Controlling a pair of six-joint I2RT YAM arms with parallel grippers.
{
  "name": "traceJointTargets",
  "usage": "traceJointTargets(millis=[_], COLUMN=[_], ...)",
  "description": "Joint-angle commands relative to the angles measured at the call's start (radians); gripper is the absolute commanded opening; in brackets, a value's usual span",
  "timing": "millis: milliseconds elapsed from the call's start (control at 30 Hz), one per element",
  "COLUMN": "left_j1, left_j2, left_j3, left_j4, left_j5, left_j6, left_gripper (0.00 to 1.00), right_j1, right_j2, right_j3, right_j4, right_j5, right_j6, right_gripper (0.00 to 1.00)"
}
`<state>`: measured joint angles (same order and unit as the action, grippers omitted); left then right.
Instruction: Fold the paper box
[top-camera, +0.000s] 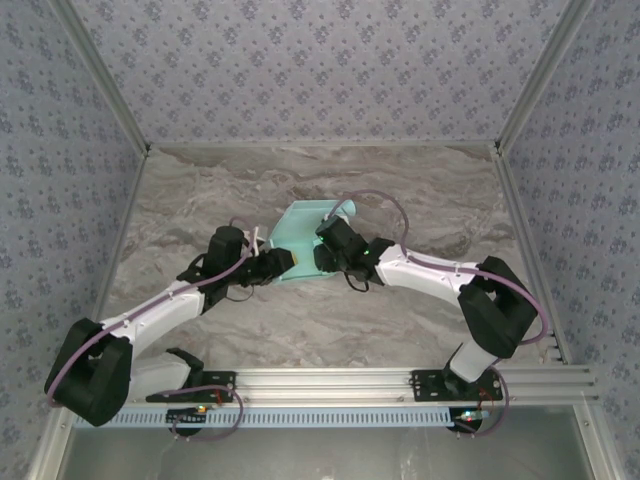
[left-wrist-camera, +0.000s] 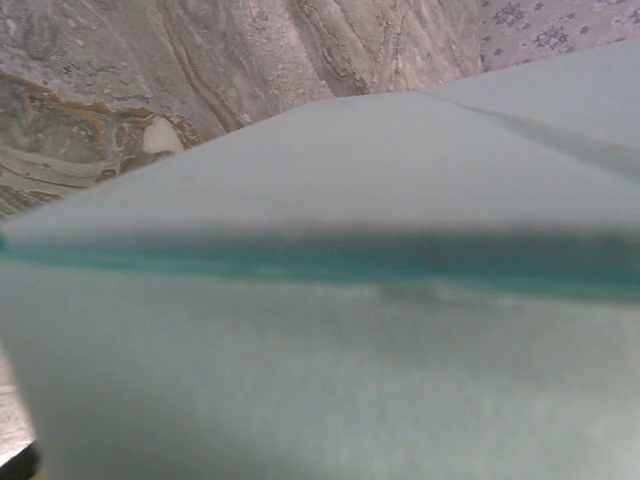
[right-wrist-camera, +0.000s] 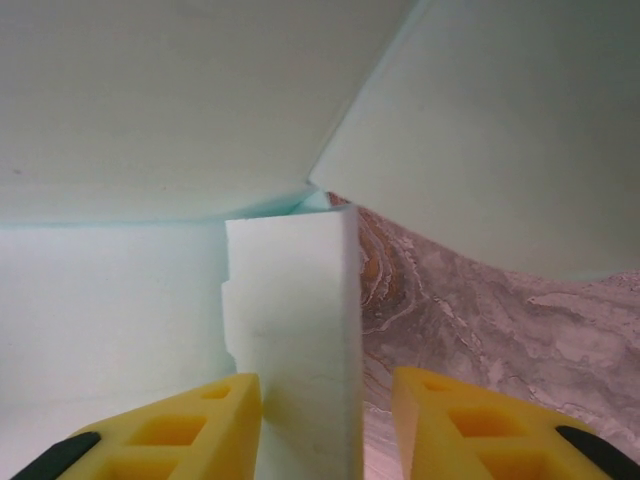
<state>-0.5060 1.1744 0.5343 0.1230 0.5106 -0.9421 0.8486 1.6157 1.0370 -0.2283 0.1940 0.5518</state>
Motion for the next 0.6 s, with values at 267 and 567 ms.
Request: traceJointTargets(millis=[267,567], left_j1=[-0.006,-0.005], left_j2=[-0.013,-0.033], left_j3=[0.036,0.033], left_j4=[-0.005,0.041], left_j5=[0.006,0.037], left_j6=[0.029,-0.008], left_gripper=[0.43,0.42], right_j1=[-0.031,-0.021], right_j2=[-0.041,0.048], right_j3=[-0.001,0.013], right_j4=[-0.017,0.028], right_j5=[-0.062,-0.083], right_j6=[-0.016,-0.005], right_gripper=[0.42,0.37])
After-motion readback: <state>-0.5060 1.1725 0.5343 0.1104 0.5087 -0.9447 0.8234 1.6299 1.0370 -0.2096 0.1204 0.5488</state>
